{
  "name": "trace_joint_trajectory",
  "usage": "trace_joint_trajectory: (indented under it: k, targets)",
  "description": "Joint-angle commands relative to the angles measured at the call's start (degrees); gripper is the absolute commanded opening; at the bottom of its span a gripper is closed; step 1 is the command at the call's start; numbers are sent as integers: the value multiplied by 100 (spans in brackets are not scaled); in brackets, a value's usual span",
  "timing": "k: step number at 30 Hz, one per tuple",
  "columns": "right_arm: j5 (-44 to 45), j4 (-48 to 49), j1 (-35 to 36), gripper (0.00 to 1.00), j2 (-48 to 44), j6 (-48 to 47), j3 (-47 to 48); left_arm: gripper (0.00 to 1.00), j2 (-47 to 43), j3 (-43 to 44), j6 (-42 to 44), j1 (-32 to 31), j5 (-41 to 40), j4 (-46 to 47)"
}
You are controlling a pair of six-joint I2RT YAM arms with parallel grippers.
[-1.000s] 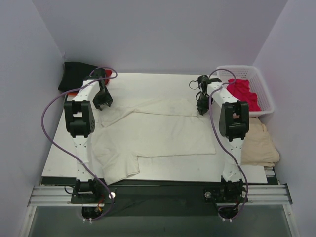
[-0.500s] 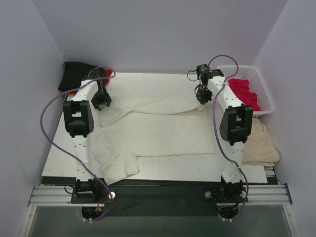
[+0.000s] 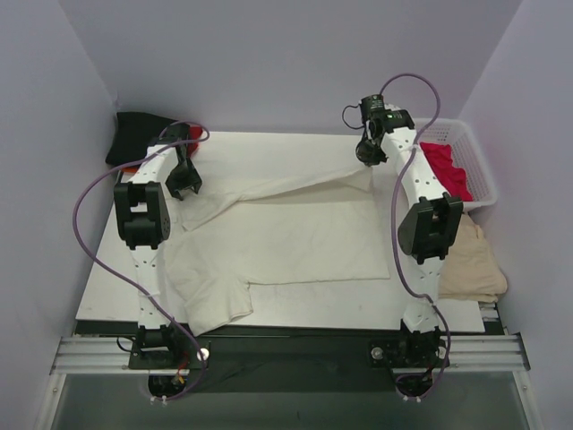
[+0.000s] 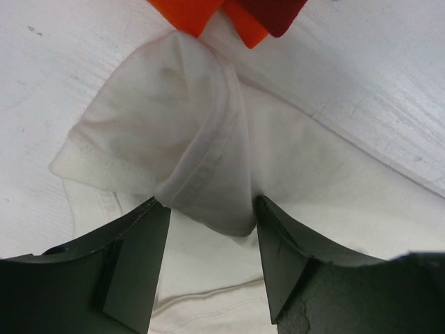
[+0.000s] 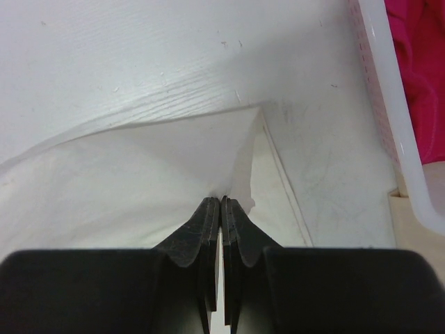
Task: Fold and stack the t-shirts
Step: Fold the flattened tshirt in 1/3 of the way
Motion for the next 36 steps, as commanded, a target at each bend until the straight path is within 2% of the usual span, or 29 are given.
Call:
trace_joint_trajectory:
  k: [1,5,9,12,18,29,36]
  targets:
    - [179,-284,87,2,-129,-167,-366,63,71,-217,115,137,-303,-291]
    - [249,-249,262,0,-401,193,-2137,63,18,-304,98,129,-321,-256]
    - [292,6,481,0,-630,474,-3361,63,9,-340,80,129,-356,-256]
    - [424,85,526,0,-701,703,-3794,63,-17,-357,54,129,-400,-273]
    - [618,77,395,0,-464,896,-3708,63,-219,-498,53,137,-522,-229]
    - [390,59,-334,0,-297,879,-2988,63,-843,-718,220,129,-760,-273]
    - [197,59,-414,0,-86,809,-2697,64,-1080,-788,300,129,-611,-247]
